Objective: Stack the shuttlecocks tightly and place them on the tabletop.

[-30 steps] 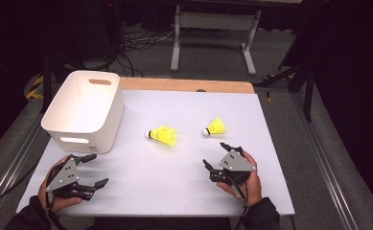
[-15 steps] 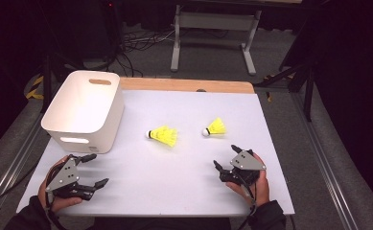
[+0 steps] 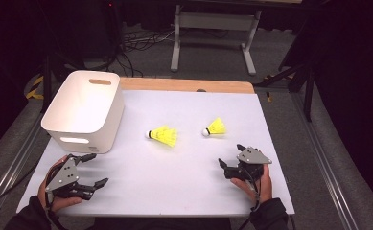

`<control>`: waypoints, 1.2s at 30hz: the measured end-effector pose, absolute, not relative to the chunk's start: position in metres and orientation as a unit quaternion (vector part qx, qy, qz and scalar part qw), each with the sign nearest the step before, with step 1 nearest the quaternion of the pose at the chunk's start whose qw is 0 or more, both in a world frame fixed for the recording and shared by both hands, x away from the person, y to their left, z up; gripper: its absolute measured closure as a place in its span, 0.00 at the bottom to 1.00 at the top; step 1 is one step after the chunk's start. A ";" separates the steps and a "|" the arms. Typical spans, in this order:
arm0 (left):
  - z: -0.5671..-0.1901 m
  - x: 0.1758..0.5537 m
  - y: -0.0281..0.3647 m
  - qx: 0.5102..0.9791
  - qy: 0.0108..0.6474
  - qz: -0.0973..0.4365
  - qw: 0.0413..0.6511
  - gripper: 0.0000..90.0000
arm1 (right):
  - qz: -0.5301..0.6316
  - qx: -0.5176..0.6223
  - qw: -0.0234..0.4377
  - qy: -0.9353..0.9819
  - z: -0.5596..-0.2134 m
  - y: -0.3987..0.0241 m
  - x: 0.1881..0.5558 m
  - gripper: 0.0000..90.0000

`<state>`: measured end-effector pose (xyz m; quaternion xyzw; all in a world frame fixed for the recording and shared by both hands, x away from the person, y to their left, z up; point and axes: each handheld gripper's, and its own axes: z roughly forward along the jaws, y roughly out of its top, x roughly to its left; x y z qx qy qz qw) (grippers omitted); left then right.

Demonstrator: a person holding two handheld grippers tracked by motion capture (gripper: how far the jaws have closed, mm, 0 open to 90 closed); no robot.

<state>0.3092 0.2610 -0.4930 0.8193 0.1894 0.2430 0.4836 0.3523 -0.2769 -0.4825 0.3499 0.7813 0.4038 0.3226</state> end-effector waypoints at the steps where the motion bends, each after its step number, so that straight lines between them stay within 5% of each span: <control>1: -0.493 0.309 0.261 0.819 0.190 0.243 0.484 0.14 | 0.404 0.351 0.323 0.781 -0.482 -0.277 0.353 0.17; 19: -0.493 0.310 0.261 0.817 0.190 0.242 0.488 0.14 | 0.388 0.359 0.317 0.788 -0.454 -0.275 0.396 0.18; 36: -0.493 0.310 0.261 0.817 0.189 0.239 0.489 0.14 | 0.369 0.385 0.249 0.809 -0.445 -0.256 0.459 0.24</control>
